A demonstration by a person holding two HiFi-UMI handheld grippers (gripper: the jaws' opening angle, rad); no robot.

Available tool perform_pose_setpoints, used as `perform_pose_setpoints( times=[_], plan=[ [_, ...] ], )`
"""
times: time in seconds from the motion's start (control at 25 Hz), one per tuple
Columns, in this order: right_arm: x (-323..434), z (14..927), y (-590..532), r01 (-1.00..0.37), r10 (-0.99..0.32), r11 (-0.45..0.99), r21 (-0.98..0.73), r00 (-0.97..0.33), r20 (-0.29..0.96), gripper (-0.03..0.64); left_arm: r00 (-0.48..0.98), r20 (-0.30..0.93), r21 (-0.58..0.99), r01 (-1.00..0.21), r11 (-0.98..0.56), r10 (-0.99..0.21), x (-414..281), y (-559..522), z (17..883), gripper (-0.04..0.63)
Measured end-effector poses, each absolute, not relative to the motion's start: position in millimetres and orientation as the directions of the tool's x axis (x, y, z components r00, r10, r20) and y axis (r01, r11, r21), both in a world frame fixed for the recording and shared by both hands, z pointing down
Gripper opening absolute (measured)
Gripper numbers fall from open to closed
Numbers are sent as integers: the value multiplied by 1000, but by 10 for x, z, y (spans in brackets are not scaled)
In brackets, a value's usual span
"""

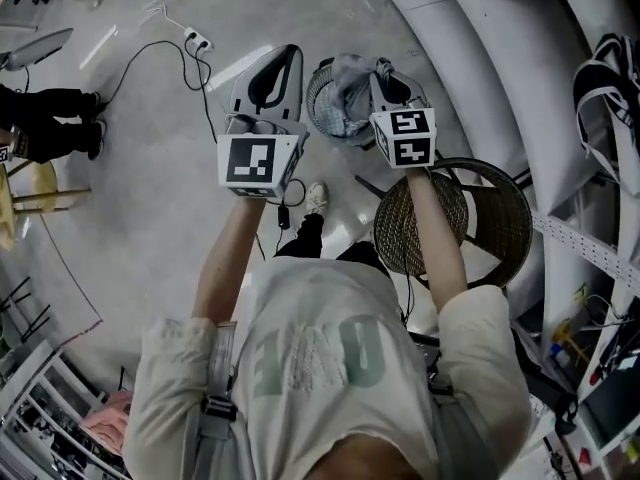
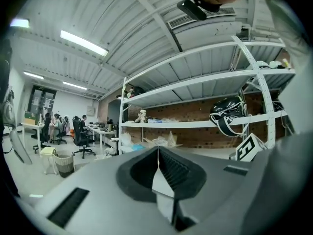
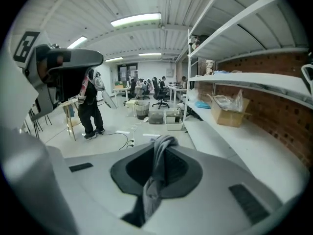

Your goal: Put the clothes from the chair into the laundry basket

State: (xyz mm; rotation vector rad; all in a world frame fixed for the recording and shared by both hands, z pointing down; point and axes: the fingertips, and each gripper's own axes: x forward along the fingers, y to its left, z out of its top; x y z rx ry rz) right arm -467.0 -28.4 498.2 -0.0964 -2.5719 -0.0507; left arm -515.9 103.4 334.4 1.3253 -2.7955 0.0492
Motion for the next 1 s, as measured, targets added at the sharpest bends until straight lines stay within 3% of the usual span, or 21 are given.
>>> perform_pose_setpoints(
  times=[0.24,0.28,0.32,0.36,0.64,1.0],
  plan=[
    [-4702,5092,-311,18,11,1000,7,-830,558,32,-641,67,4,-766,643,-764,-5241,1097,3415,18],
    [-4692,5106,-316,5,-2,1000,10,-830,558,64,-640,68,5,-767,642,-765,-5241,1087,3421,18],
    [-4688,5101,-306,3,-4,1000,12,-834,551,204,-637,69,4,-769,639,-767,-5240,1074,3421,18],
    [-4693,5072,-285,9,0,1000,15,-843,538,271,-634,69,2,-772,635,-770,-5241,1063,3414,18],
    [-4806,4603,-213,55,7,994,99,-904,428,270,-627,39,6,-778,628,-778,-5295,996,3309,18],
    [-4769,4349,-197,9,-33,994,105,-920,390,270,-601,9,10,-799,601,-799,-5193,1007,3199,18]
  ],
)
